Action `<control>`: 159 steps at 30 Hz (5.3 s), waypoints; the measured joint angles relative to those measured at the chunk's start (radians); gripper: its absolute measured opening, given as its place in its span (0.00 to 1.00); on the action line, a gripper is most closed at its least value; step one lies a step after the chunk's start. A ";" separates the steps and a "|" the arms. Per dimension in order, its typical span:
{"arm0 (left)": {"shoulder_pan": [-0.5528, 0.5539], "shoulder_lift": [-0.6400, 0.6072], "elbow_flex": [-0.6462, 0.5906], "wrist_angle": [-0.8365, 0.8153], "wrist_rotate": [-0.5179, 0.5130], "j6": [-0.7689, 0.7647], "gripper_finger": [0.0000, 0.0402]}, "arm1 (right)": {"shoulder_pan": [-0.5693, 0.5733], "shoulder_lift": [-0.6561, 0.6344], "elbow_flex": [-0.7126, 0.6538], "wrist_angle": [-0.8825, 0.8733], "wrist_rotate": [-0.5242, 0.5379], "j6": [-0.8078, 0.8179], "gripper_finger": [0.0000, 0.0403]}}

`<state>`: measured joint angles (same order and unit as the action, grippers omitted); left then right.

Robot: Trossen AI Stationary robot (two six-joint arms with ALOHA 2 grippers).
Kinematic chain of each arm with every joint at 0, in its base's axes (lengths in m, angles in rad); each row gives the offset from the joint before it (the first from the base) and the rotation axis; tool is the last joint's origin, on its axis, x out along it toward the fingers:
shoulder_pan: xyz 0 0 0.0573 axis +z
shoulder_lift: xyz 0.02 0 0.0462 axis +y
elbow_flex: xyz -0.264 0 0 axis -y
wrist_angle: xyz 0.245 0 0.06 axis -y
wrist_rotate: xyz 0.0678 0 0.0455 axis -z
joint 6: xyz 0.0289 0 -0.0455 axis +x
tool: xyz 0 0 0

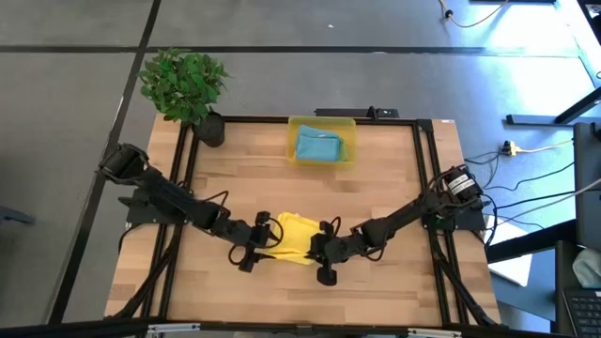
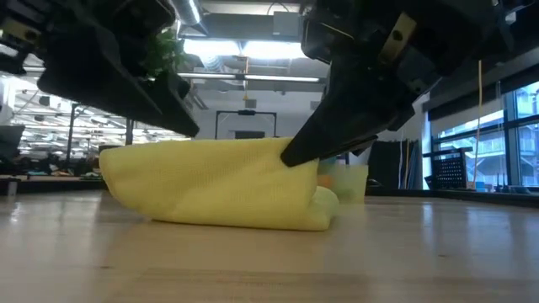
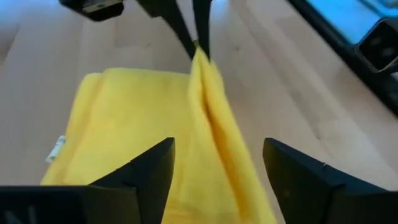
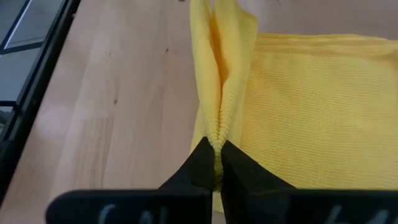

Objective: Fold microfiber towels
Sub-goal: Fold the yellow microfiber cloth

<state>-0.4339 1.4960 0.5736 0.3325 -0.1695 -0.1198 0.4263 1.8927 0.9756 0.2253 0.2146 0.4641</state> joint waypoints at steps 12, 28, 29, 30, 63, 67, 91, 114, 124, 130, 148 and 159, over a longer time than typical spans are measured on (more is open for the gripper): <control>0.014 0.030 0.003 -0.010 0.060 -0.090 0.60 | 0.000 0.000 0.000 -0.004 0.001 0.001 0.03; -0.002 0.083 0.112 -0.276 0.045 -0.142 0.58 | 0.000 -0.001 0.000 -0.014 0.002 0.005 0.03; -0.008 0.083 0.111 -0.275 0.043 -0.141 0.57 | 0.000 -0.001 0.000 -0.014 0.002 0.005 0.03; -0.014 0.083 0.111 -0.273 0.030 -0.141 0.56 | 0.000 -0.001 0.000 -0.014 0.002 0.006 0.03; 0.180 0.079 0.148 -0.298 0.217 0.102 0.00 | -0.059 -0.035 -0.267 0.462 -0.053 -0.045 0.02; 0.225 0.071 0.148 -0.252 0.275 0.130 0.00 | -0.091 -0.057 -0.379 0.614 -0.046 -0.010 0.02; 0.529 0.062 -0.181 0.264 0.412 0.009 0.00 | -0.284 -0.031 -0.427 0.669 0.124 0.054 0.02; 0.038 0.063 -0.093 0.249 0.316 -0.115 0.00 | 0.088 0.011 -0.129 0.418 0.048 -0.014 0.02; 0.141 0.033 -0.148 0.151 0.253 -0.109 0.00 | -0.055 0.011 -0.140 0.322 0.062 0.031 0.02; 0.304 0.035 -0.223 0.210 0.269 -0.122 0.00 | -0.148 0.014 -0.269 0.434 0.024 0.133 0.02; 0.351 0.035 -0.234 0.277 0.363 -0.088 0.14 | -0.111 0.011 -0.263 0.467 -0.077 0.190 0.03; 0.351 0.023 -0.234 0.285 0.344 -0.083 0.22 | -0.104 -0.026 -0.263 0.459 -0.113 0.200 0.05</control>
<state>-0.0826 1.5191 0.3397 0.6178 0.1745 -0.2031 0.3225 1.8664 0.7128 0.6843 0.1016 0.6636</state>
